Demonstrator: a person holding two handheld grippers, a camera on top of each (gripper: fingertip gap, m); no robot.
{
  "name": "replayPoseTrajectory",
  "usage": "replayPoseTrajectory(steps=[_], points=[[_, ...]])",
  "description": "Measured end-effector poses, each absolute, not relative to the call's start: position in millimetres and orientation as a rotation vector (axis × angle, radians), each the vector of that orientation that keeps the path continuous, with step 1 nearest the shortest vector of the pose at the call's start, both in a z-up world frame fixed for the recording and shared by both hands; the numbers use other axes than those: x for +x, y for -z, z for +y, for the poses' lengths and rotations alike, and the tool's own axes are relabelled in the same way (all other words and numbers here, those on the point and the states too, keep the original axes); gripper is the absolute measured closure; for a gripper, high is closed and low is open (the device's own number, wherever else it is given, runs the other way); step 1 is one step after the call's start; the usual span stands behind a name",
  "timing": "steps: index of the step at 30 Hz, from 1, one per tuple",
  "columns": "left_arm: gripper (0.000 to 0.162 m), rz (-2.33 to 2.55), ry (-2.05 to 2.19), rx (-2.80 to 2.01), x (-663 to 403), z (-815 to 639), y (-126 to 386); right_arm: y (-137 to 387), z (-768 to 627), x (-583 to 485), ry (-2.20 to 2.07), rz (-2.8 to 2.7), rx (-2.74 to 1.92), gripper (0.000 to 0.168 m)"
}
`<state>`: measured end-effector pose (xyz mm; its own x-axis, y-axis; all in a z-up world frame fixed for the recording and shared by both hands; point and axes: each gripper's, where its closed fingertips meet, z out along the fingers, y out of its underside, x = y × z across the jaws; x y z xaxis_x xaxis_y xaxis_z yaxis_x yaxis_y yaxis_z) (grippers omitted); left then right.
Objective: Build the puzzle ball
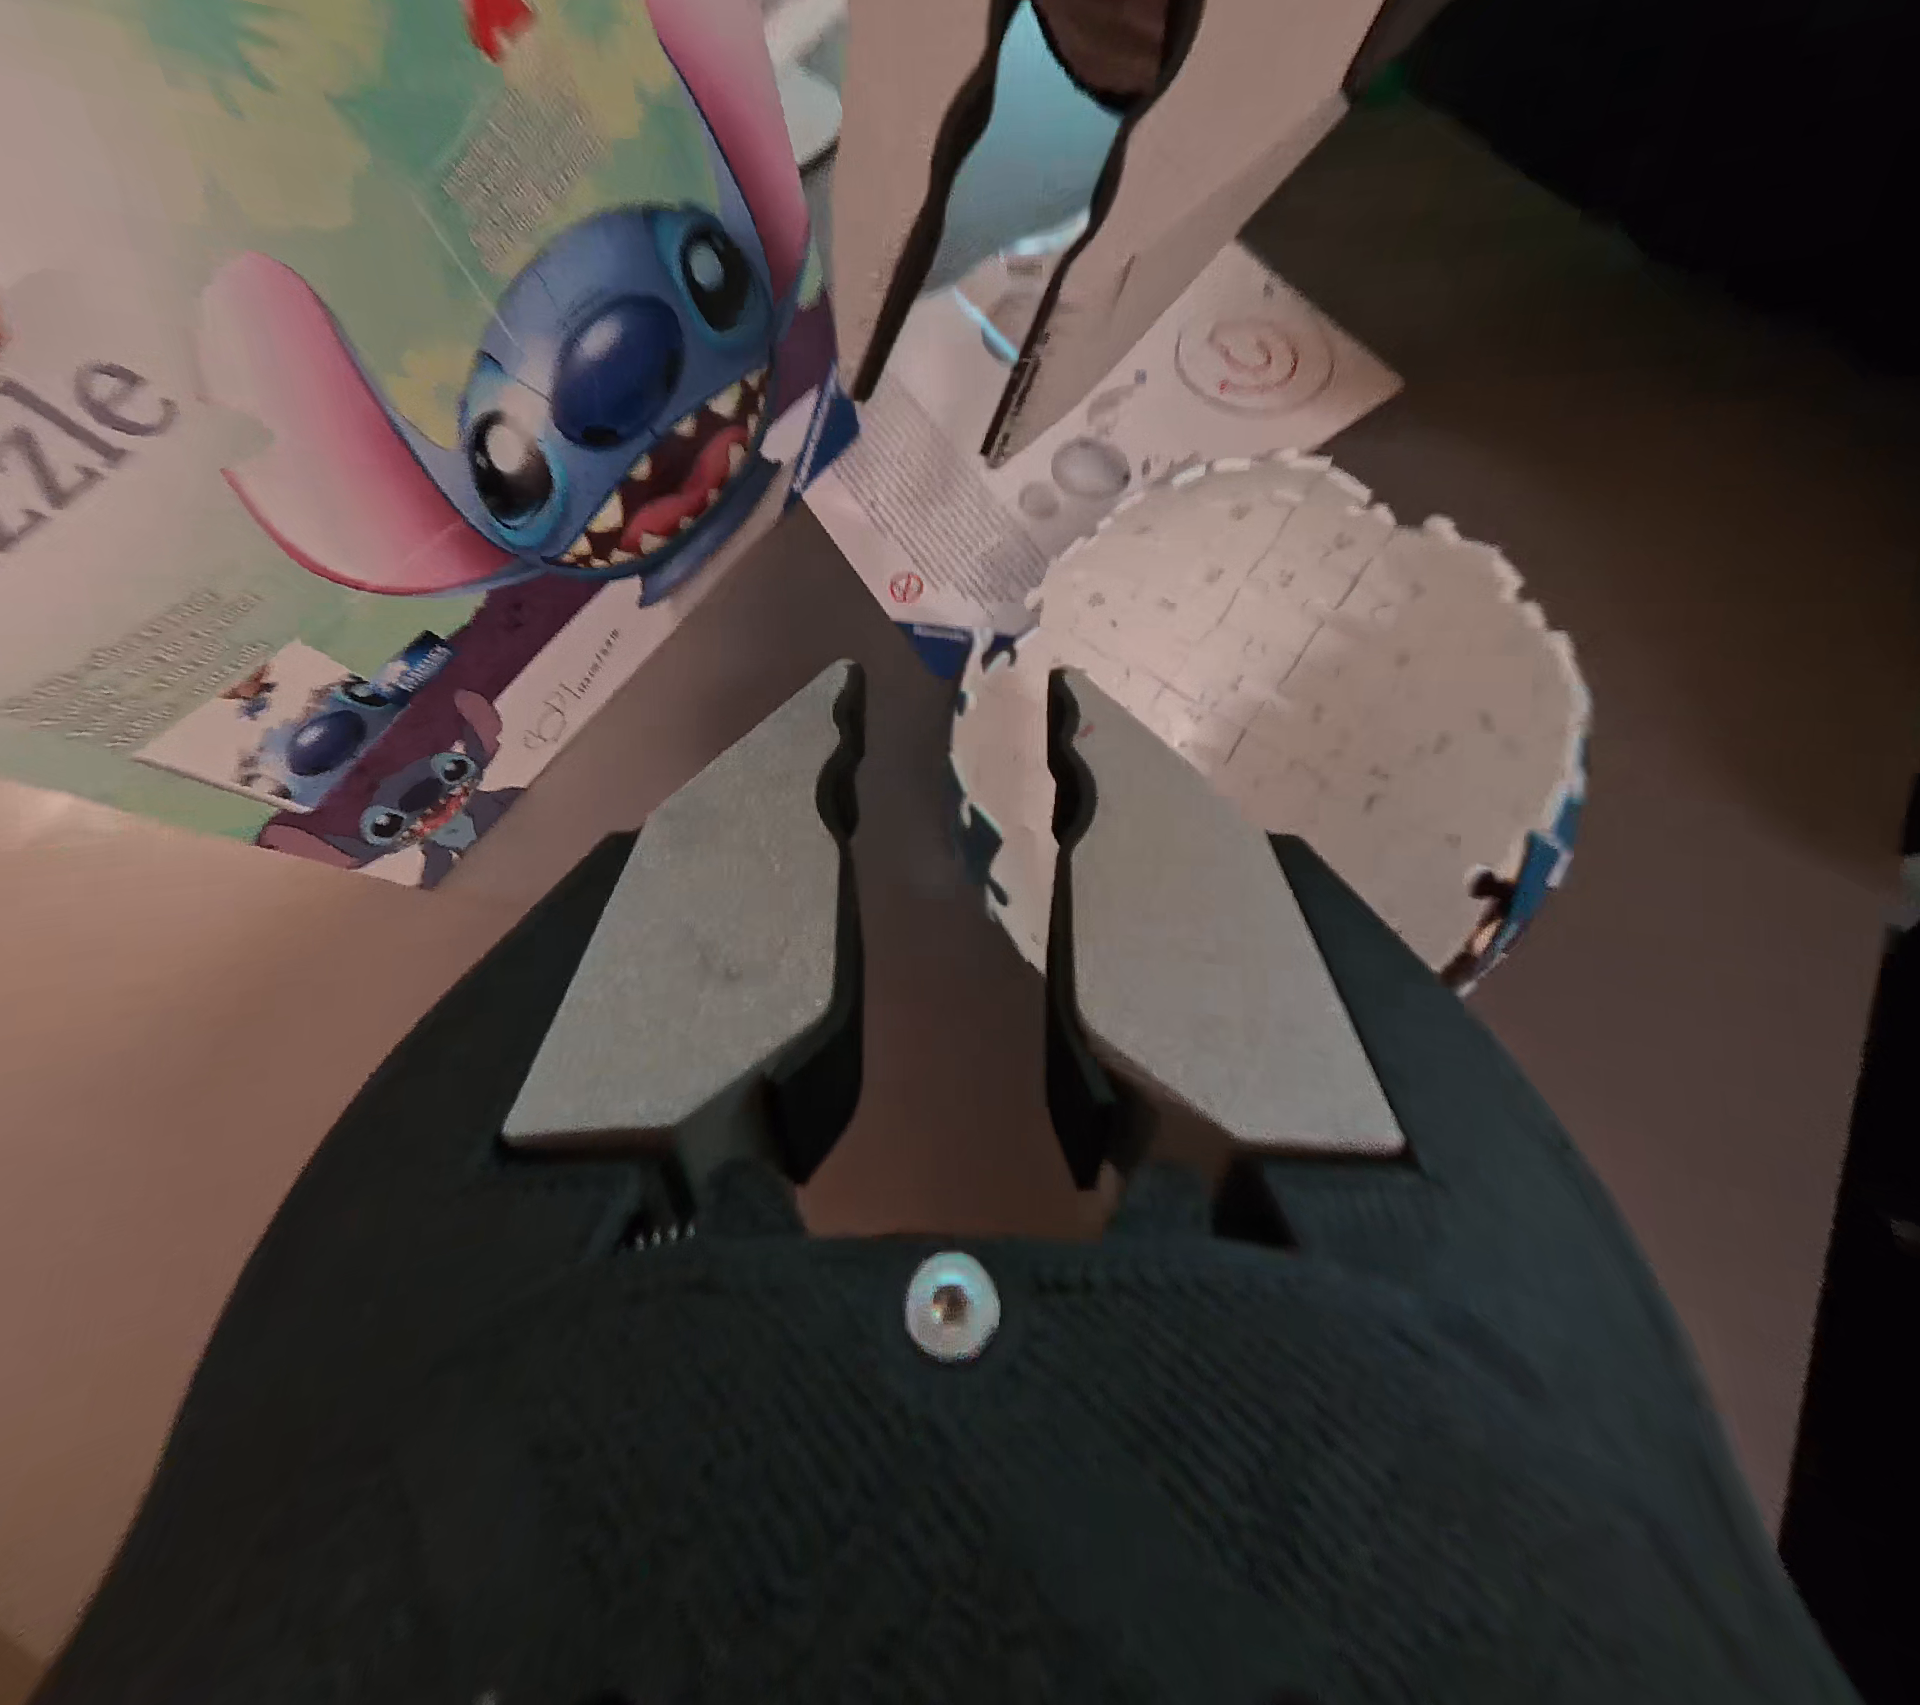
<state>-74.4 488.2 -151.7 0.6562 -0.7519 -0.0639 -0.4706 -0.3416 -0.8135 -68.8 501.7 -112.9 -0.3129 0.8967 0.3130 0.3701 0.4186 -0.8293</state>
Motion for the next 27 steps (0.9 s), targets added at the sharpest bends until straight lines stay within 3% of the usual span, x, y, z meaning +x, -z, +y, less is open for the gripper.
replayPoseTrajectory(steps=[5,11,20,27], points=[[0.131,0.741,0.442,-1.818,-113.9,494.8,95.4,80.3,516.3,-56.2,-0.857,-1.679,-1.128,0.144],[0.13,0.544,0.42,-1.751,-172.1,500.4,77.7,78.3,540.5,-34.1,-0.88,-1.391,-1.364,0.131],[0.134,0.618,-0.021,-1.878,-207.8,519.1,137.6,165.7,574.9,29.4,-0.65,-1.097,-1.711,0.126],[0.132,0.638,0.033,-1.948,-193.7,518.7,159.6,193.3,590.2,46.0,-0.635,-0.977,-1.852,0.122]])
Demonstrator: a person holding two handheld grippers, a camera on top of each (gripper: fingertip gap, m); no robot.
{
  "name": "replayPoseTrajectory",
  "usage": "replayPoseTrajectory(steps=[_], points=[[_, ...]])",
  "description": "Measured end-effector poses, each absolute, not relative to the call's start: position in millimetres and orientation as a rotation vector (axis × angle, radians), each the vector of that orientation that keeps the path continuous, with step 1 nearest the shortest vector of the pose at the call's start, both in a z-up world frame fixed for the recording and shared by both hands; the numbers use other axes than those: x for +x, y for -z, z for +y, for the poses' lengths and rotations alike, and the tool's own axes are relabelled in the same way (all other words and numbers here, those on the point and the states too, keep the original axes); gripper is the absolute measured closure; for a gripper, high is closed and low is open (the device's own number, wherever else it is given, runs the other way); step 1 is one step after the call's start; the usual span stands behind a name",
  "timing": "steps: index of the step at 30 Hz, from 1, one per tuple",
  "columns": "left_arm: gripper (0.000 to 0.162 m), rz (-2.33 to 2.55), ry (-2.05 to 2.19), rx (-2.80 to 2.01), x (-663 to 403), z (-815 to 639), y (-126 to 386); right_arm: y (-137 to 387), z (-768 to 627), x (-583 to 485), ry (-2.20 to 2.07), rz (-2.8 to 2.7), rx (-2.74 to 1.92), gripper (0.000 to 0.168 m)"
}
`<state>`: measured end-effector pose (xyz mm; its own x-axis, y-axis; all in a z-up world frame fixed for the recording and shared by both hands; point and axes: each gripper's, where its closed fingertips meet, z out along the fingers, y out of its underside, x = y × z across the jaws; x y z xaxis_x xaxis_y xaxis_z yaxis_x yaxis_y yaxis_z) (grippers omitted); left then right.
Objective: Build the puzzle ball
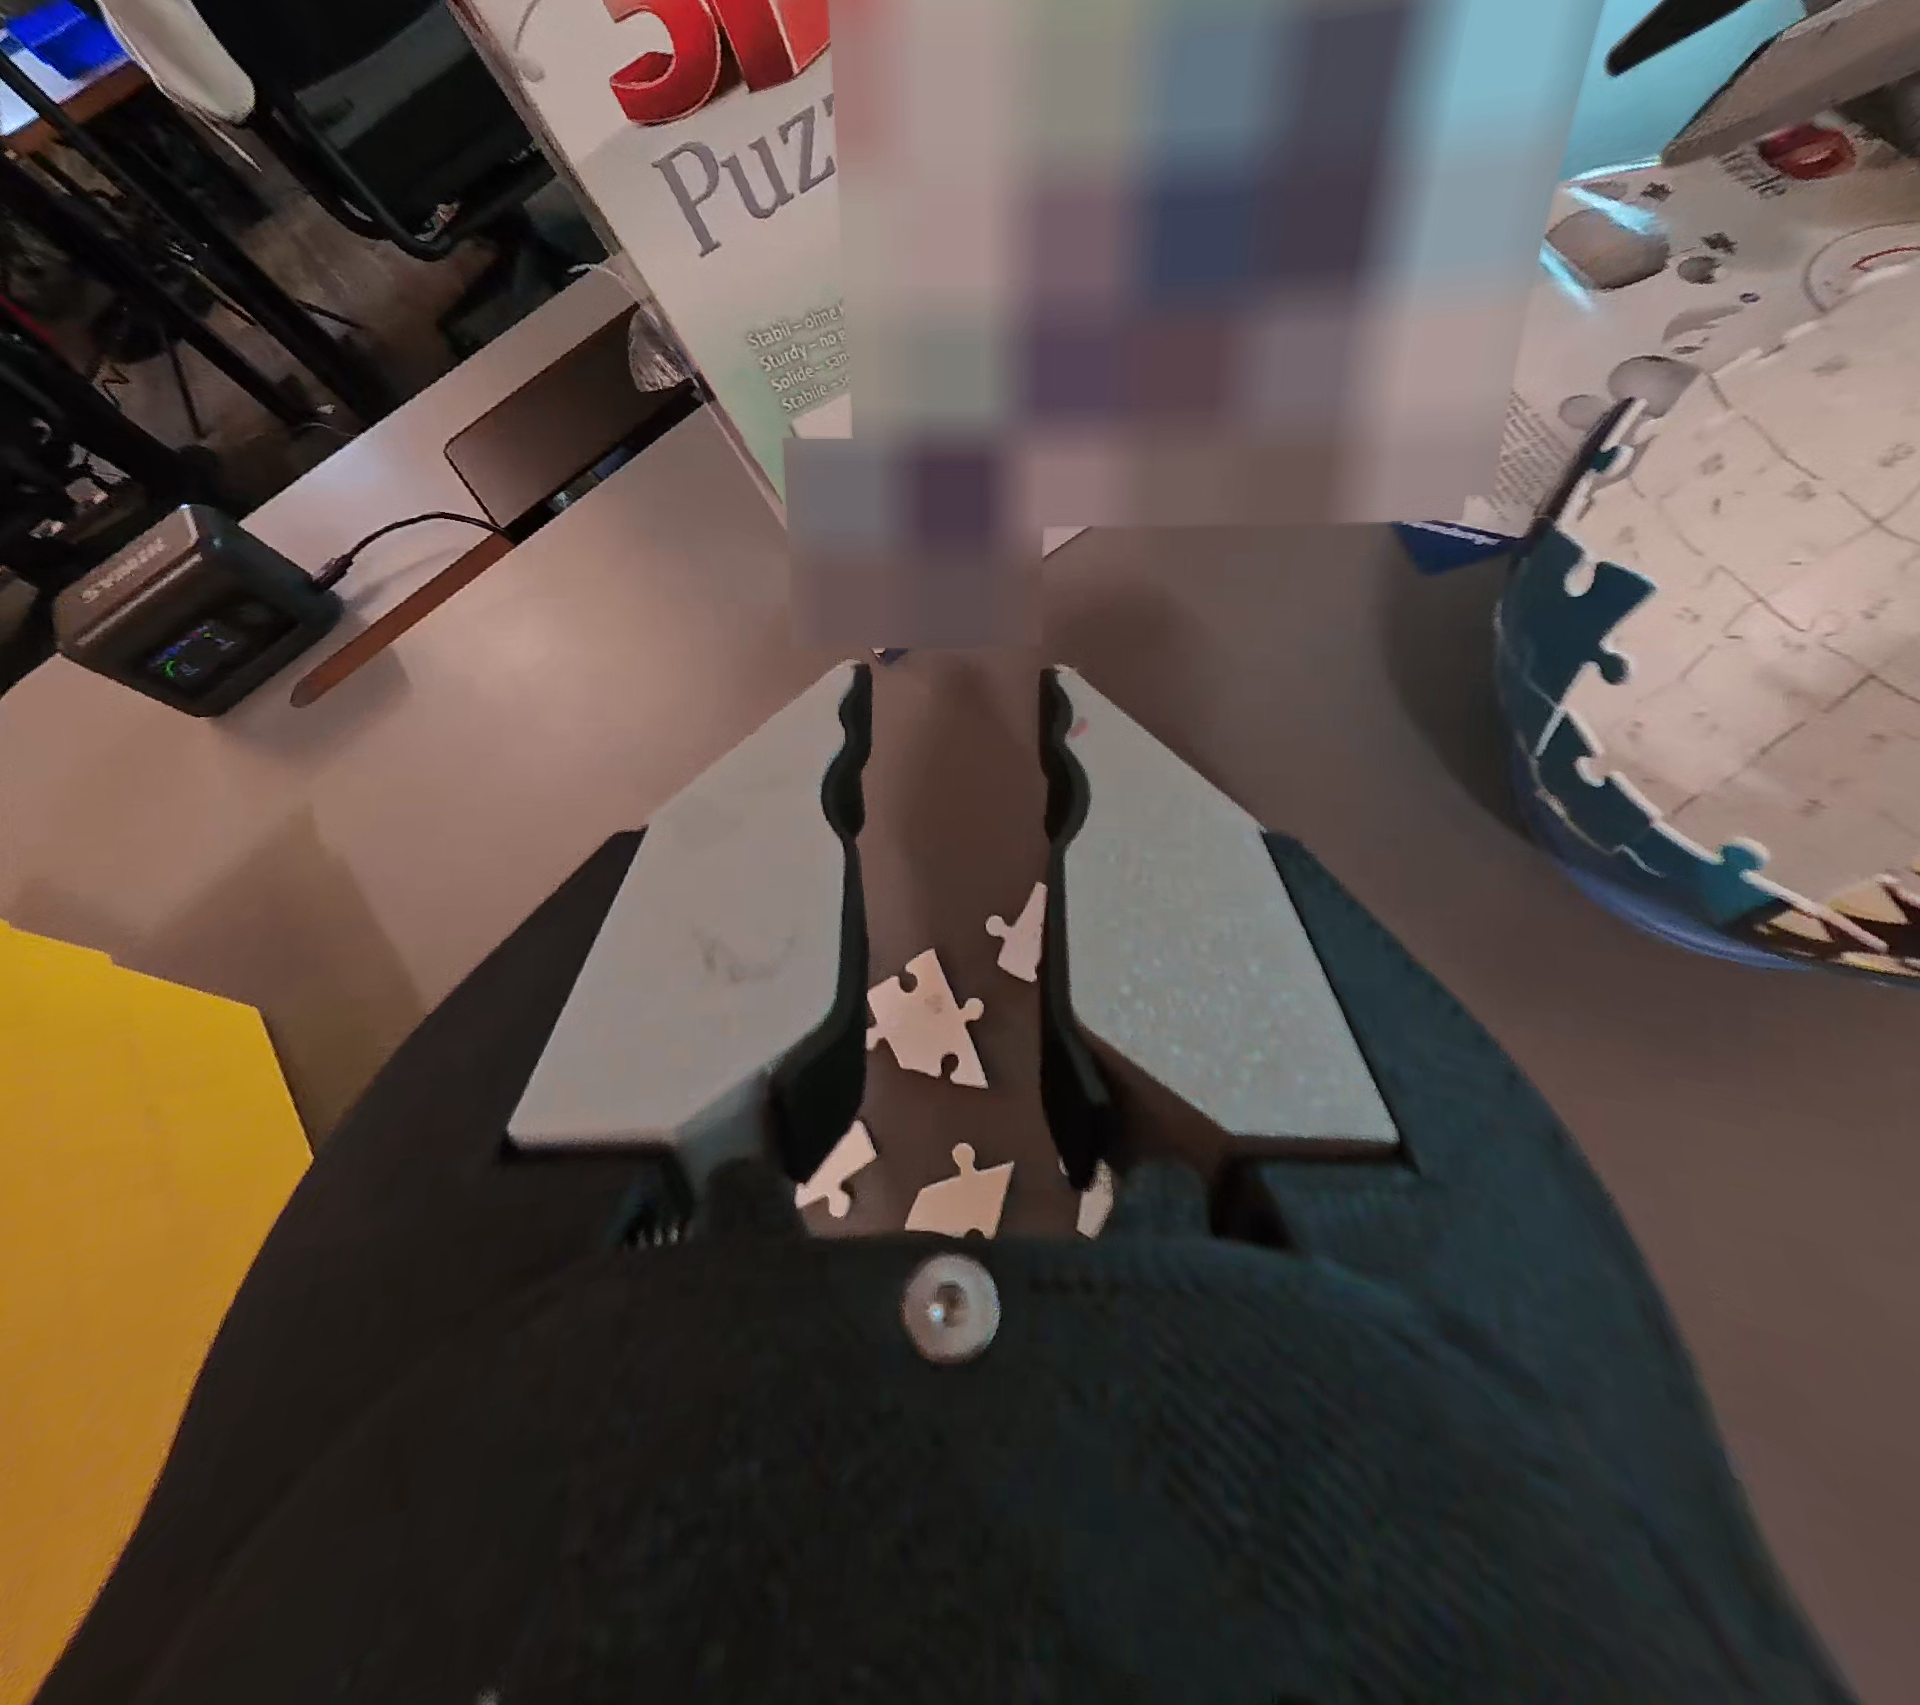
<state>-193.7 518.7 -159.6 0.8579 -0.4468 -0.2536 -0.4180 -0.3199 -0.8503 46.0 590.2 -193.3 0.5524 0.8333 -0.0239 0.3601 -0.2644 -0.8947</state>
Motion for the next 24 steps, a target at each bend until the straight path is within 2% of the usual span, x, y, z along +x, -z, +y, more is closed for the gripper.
replayPoseTrajectory(steps=[4,12,17,21,24], points=[[0.129,0.655,-0.006,-1.971,-194.0,519.8,167.7,215.3,590.9,46.1,-0.645,-0.983,-1.929,0.118],[0.125,0.64,-0.004,-1.983,-198.1,522.0,170.6,240.1,611.8,64.1,-0.389,-0.965,-2.002,0.11],[0.122,0.647,0.035,-2.015,-198.2,513.7,171.8,247.0,616.0,67.1,-0.399,-0.933,-2.046,0.109],[0.112,0.726,0.156,-1.957,-186.9,483.4,150.0,247.6,618.4,69.1,-0.377,-0.916,-2.053,0.11],[0.11,0.734,0.288,-1.896,-207.6,444.4,116.1,249.6,620.9,70.7,-0.378,-0.899,-2.076,0.11]])
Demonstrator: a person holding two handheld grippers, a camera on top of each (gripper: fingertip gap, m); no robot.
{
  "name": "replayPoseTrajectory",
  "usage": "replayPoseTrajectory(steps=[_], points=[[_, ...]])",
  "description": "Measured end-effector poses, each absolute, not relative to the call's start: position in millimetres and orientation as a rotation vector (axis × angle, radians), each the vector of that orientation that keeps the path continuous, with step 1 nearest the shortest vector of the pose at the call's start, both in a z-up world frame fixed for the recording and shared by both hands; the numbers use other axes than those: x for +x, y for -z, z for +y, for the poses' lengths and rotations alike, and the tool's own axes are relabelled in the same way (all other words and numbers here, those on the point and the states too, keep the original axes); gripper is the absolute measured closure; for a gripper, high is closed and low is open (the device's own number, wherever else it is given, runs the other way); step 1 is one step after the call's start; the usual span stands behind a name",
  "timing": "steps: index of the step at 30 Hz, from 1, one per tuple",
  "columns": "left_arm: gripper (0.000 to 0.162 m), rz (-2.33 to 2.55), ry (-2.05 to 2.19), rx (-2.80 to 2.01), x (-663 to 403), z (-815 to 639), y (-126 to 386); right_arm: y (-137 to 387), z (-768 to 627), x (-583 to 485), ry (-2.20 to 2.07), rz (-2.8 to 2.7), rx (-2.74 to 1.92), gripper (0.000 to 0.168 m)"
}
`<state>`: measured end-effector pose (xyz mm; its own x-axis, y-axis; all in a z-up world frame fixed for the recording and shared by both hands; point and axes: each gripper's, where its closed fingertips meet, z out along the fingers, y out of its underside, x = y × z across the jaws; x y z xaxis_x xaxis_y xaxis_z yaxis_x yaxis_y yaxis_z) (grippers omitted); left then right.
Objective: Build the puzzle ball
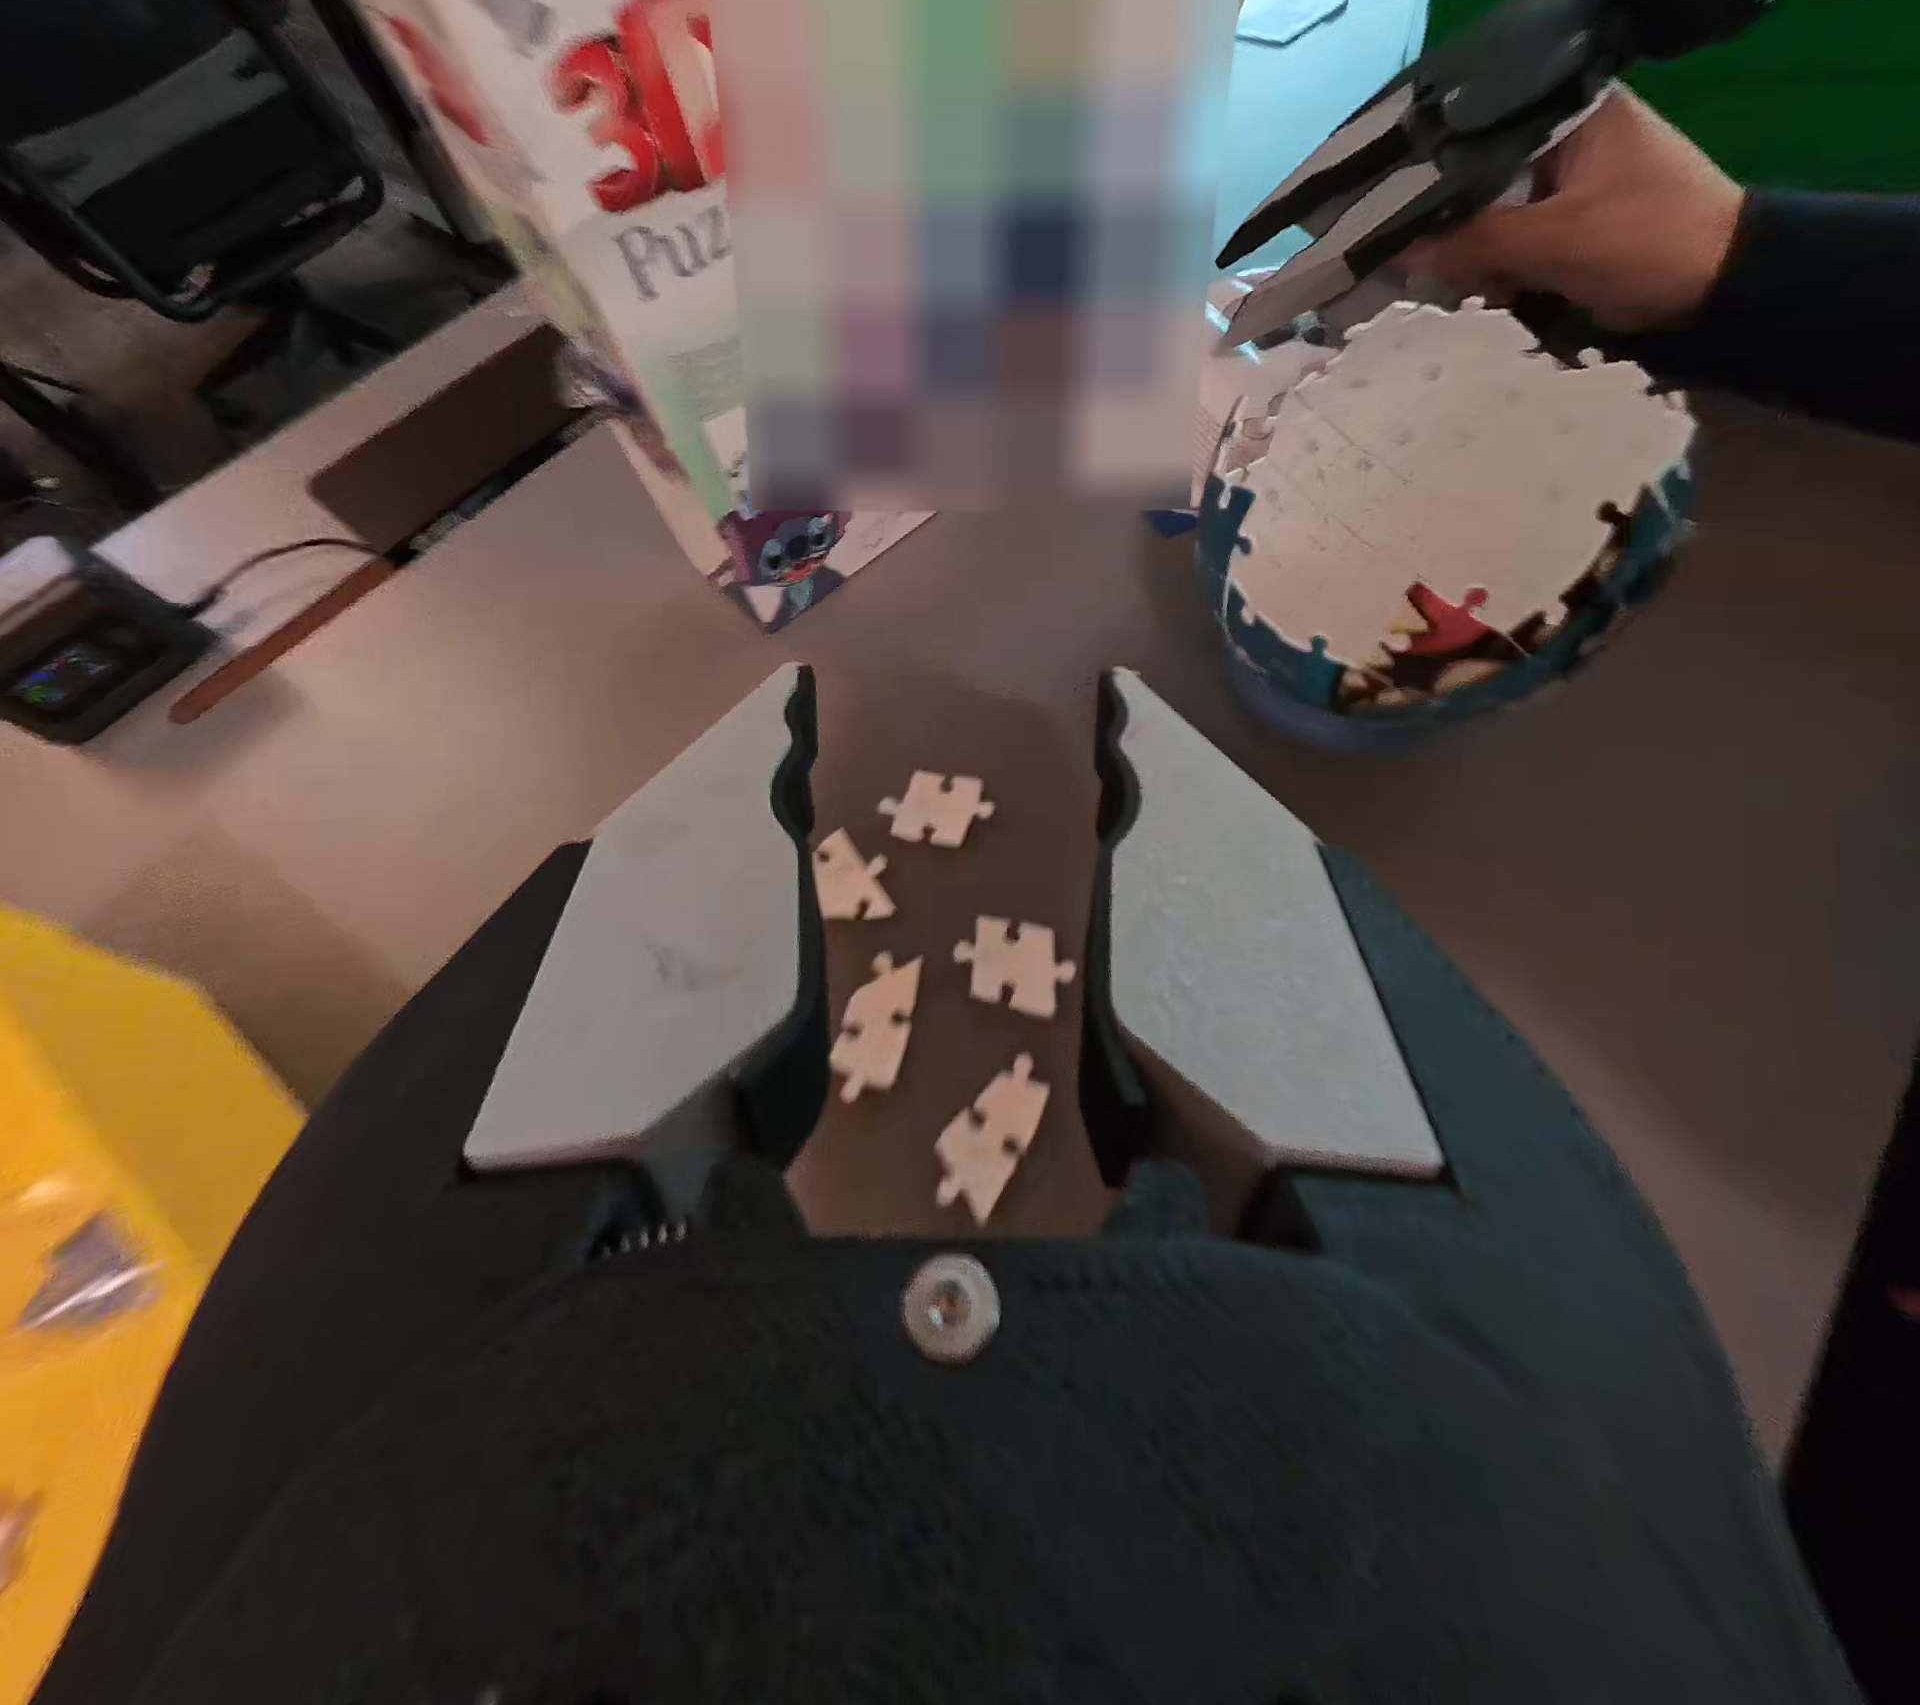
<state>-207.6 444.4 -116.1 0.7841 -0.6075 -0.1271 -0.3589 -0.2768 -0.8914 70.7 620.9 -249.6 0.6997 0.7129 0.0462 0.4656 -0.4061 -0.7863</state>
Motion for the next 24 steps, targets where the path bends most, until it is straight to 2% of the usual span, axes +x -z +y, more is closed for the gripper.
replayPoseTrajectory(steps=[6,10,15,24], points=[[0.116,0.413,-0.133,-1.912,-402.1,397.6,48.4,241.6,622.0,72.5,-0.464,-0.839,-2.056,0.11],[0.111,0.123,-0.193,-2.12,-507.1,375.3,83.9,245.6,621.0,70.8,-0.431,-0.872,-2.065,0.111],[0.111,0.008,-0.131,-2.265,-537.0,364.1,139.7,249.1,618.2,67.9,-0.361,-0.932,-2.052,0.111],[0.112,0.089,-0.192,-2.202,-522.5,370.6,137.7,248.6,618.1,68.3,-0.413,-0.909,-2.069,0.111]])
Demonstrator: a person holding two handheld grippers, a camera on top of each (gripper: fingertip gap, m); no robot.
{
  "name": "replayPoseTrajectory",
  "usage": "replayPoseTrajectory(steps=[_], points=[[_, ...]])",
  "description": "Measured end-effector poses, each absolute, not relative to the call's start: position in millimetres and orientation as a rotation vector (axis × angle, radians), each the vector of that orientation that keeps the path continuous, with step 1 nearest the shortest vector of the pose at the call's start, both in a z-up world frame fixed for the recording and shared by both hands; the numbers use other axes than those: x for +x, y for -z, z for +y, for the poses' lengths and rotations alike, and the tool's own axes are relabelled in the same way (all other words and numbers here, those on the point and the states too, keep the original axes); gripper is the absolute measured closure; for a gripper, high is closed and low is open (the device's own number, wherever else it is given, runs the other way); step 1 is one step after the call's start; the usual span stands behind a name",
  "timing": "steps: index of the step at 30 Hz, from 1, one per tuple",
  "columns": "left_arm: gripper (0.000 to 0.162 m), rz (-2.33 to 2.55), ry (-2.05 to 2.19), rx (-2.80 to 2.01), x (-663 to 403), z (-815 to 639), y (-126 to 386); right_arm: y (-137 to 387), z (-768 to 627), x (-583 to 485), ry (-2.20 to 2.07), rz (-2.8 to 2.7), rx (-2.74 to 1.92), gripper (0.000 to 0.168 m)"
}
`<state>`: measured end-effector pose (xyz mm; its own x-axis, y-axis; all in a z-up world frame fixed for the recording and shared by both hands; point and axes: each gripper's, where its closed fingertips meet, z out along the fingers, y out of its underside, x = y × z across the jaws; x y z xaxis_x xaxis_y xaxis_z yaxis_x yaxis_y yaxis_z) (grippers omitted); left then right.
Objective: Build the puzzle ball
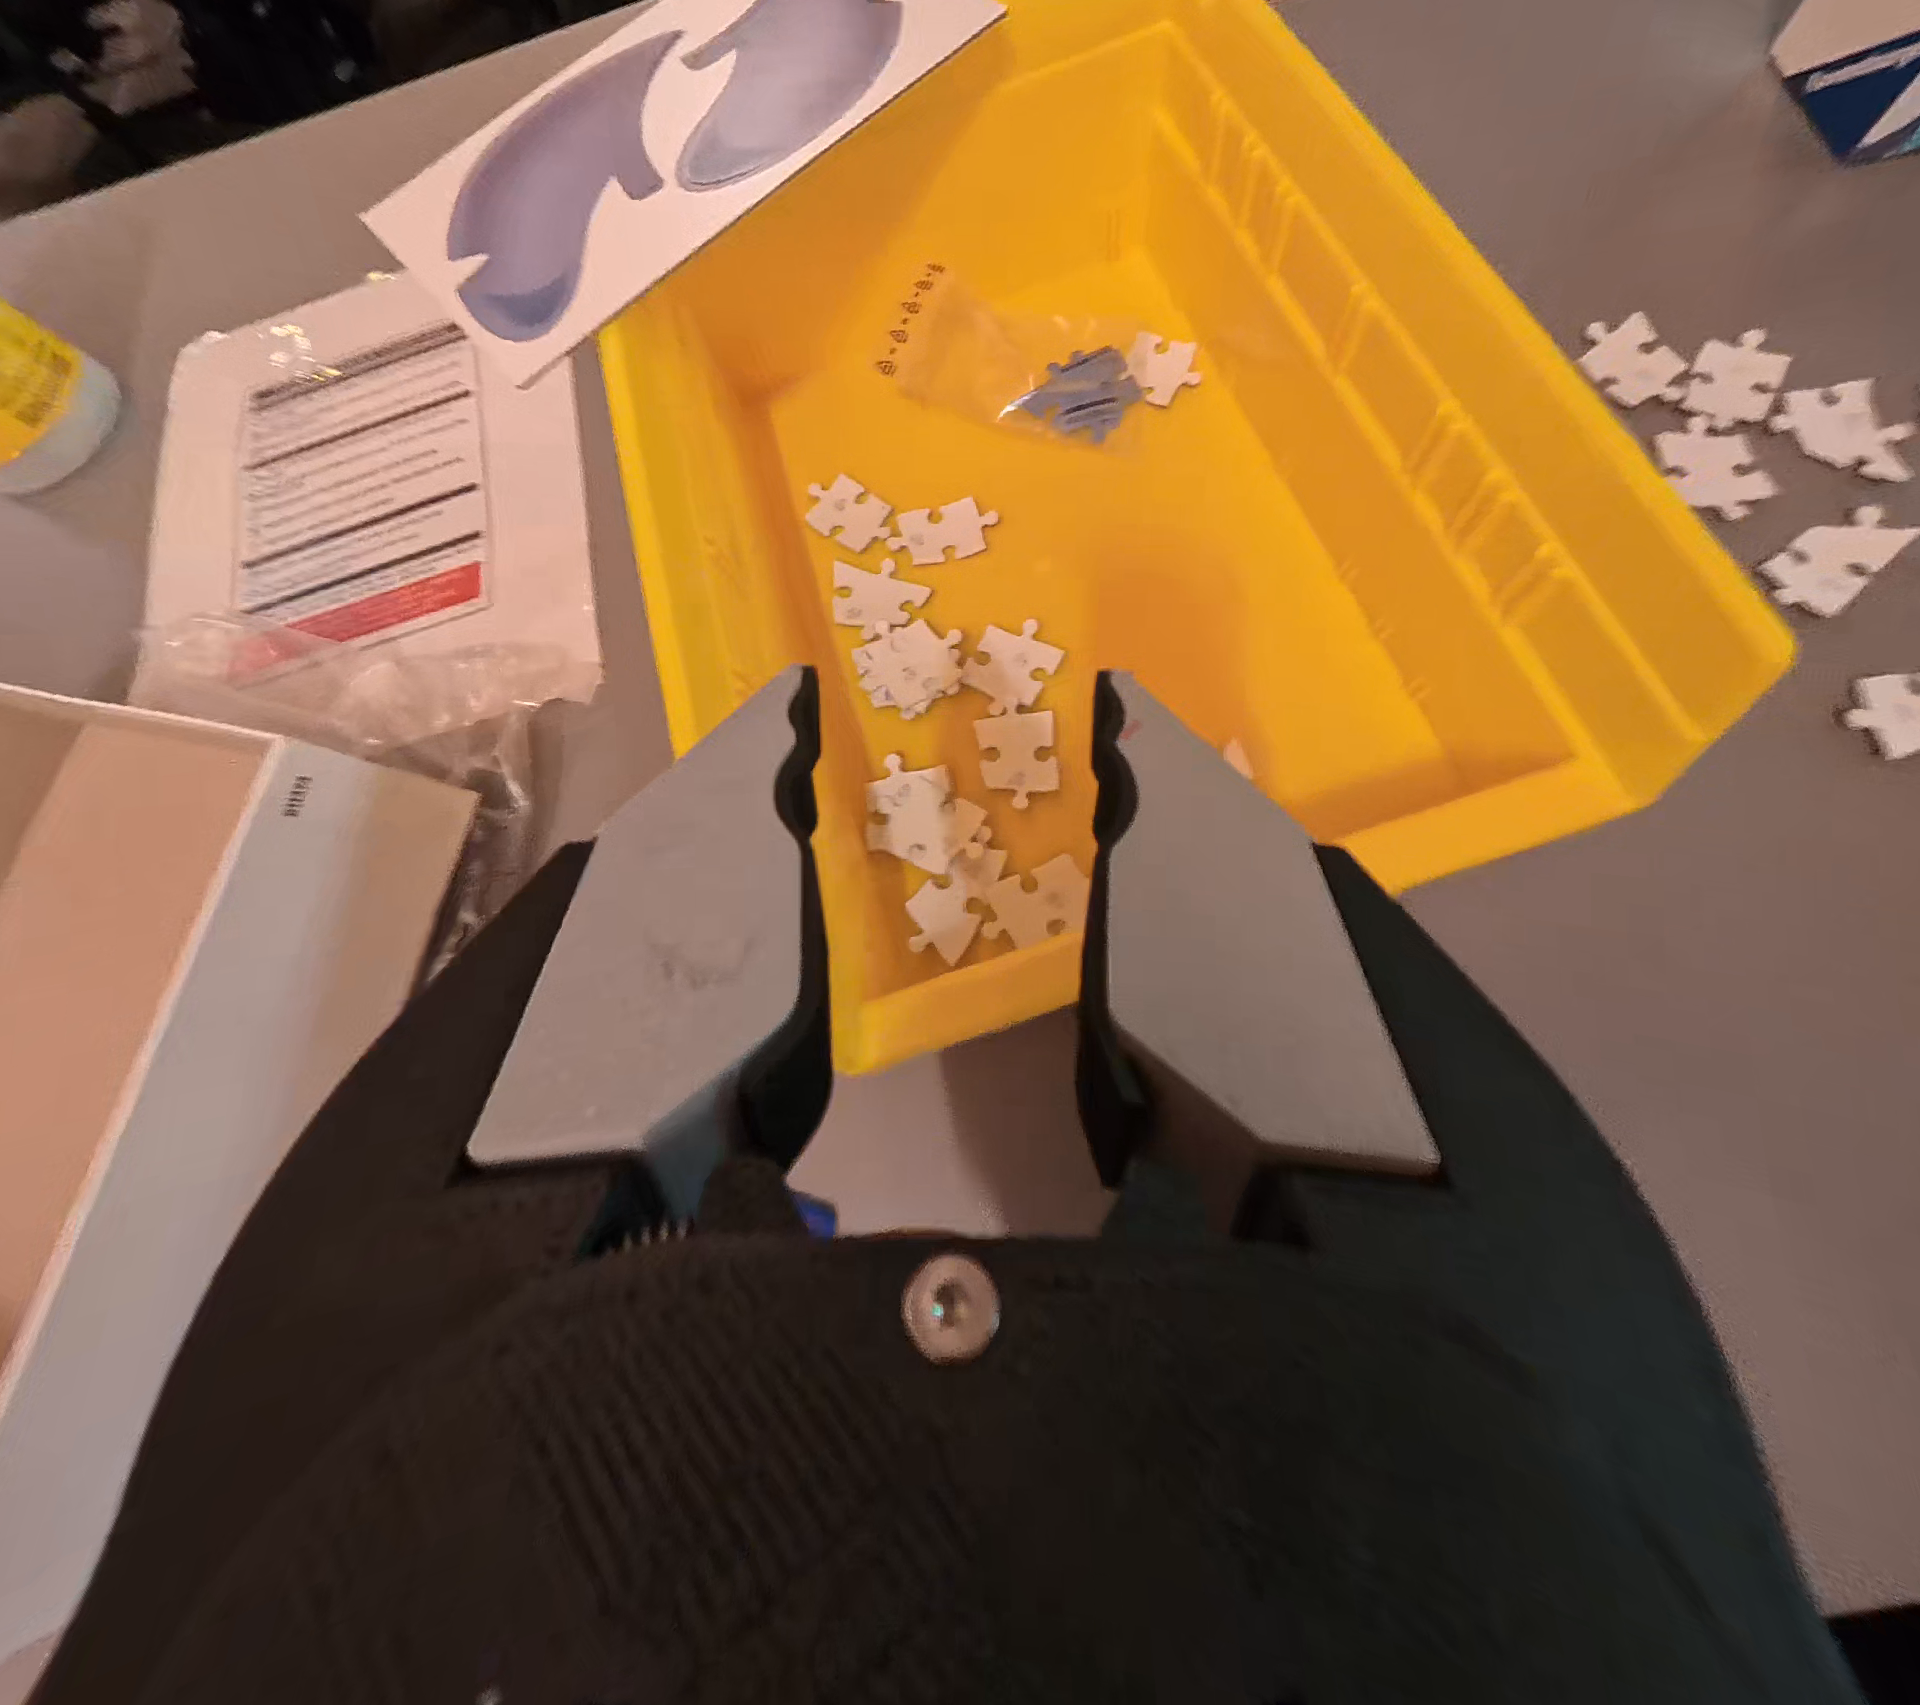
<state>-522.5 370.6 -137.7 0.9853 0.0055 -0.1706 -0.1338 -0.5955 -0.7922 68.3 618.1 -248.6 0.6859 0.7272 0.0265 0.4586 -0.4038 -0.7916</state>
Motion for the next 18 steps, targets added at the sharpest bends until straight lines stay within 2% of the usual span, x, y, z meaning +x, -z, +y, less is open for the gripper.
replayPoseTrajectory(steps=[8,12,18], points=[[0.112,0.083,-0.172,-2.123,-518.3,392.8,106.9,252.4,616.1,66.6,-0.418,-0.934,-2.086,0.112],[0.123,0.046,-0.083,-2.125,-500.9,394.1,113.8,254.9,611.9,64.5,-0.436,-0.963,-2.096,0.114],[0.118,0.098,-0.122,-2.097,-470.6,392.3,92.1,250.5,605.2,61.8,-0.549,-0.956,-2.089,0.115]])
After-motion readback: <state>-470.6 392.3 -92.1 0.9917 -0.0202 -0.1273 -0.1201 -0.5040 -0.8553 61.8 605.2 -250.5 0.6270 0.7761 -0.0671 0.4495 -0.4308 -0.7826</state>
